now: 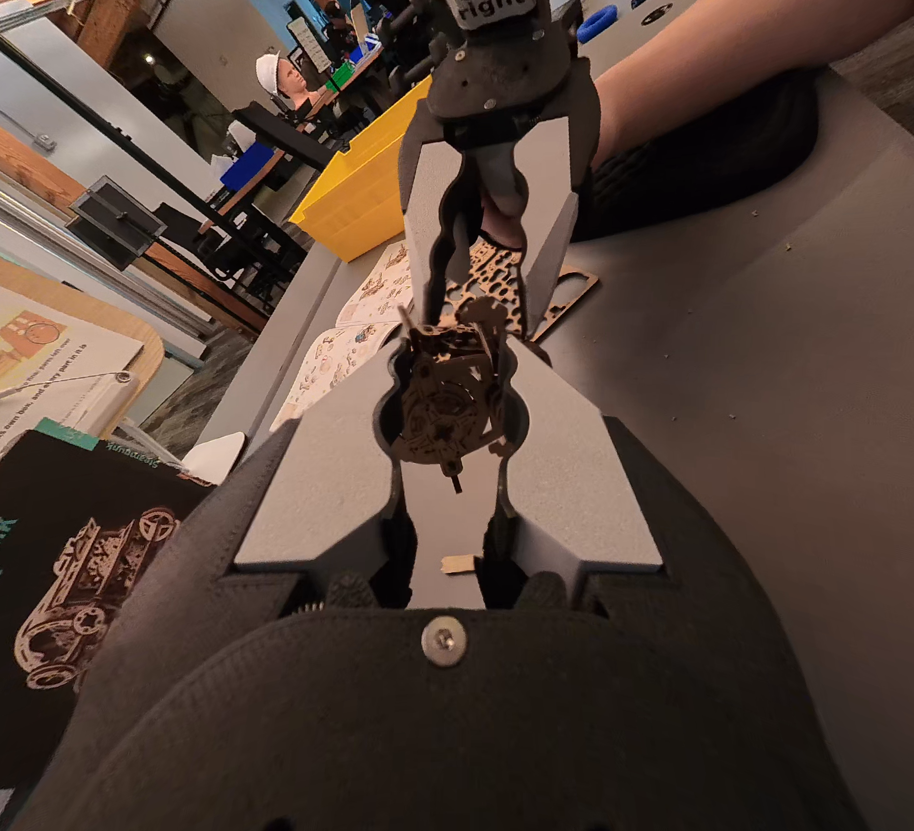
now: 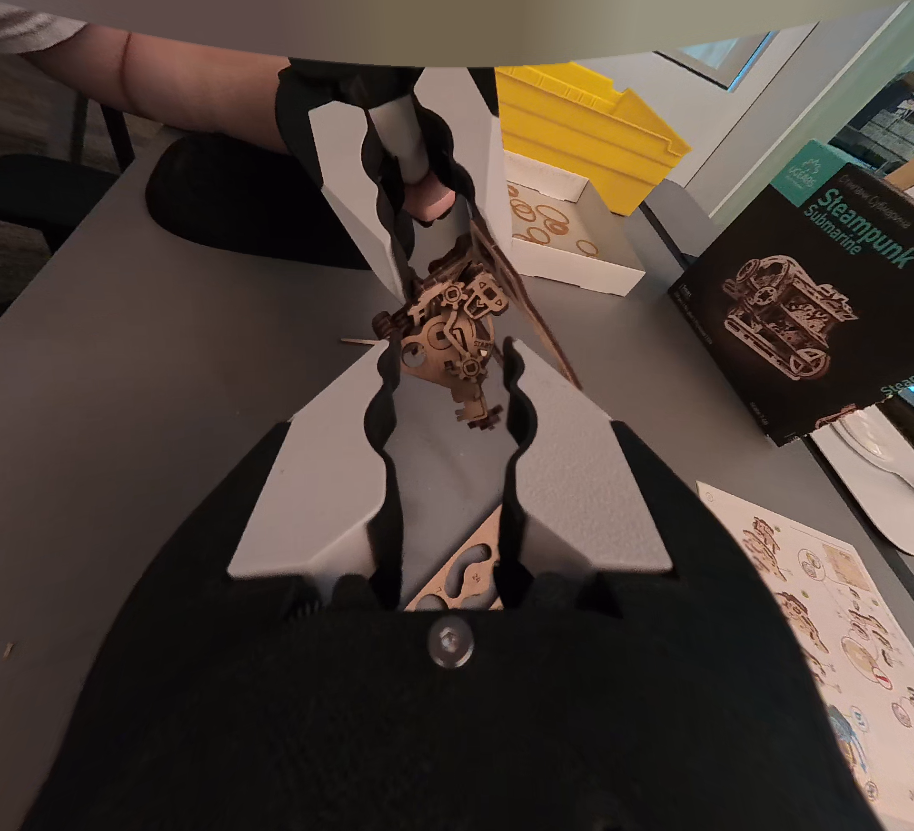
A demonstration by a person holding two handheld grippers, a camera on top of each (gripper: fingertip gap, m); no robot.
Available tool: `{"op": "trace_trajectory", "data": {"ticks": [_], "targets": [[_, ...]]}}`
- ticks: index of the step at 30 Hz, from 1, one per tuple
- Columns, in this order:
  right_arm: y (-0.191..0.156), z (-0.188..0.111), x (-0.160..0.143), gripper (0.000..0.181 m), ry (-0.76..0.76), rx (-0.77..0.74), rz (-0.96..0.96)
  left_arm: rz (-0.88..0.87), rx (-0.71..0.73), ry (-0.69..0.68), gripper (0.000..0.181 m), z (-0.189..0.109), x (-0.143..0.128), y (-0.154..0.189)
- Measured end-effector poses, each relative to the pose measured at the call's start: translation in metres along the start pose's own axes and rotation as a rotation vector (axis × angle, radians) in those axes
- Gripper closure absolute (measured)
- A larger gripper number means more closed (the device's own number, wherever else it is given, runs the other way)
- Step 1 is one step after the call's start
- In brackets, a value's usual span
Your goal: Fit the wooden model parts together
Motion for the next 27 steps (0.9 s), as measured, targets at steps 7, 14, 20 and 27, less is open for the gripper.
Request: {"op": "trace_trajectory", "data": {"ticks": [7, 14, 20, 27], "targets": [[0.002, -0.001, 0.001, 0.135, 0.024, 0.071, 0.130, -0.027, -0.009, 0.030, 0.148, -0.001, 0.006, 0.000], [-0.001, -0.003, 0.000, 0.143, 0.030, 0.186, 0.268, -0.083, -0.020, 0.063, 0.149, -0.004, 0.010, -0.003], [-0.003, -0.004, 0.003, 0.157, 0.035, 0.193, 0.262, -0.122, 0.003, 0.091, 0.146, -0.006, 0.015, -0.008], [0.003, -0.006, 0.005, 0.158, 0.068, 0.145, 0.251, -0.126, 0.045, 0.071, 0.148, -0.006, 0.010, -0.013]]}}
Point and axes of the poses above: each gripper's, where its closed fingertips meet, z out along the fingers, x out of its top, y = z × x across the jaws, the point moved 4 cm from there along -z, back along the fingers, and after that the axes turned 13 degrees about z, right-handed, at the moved point
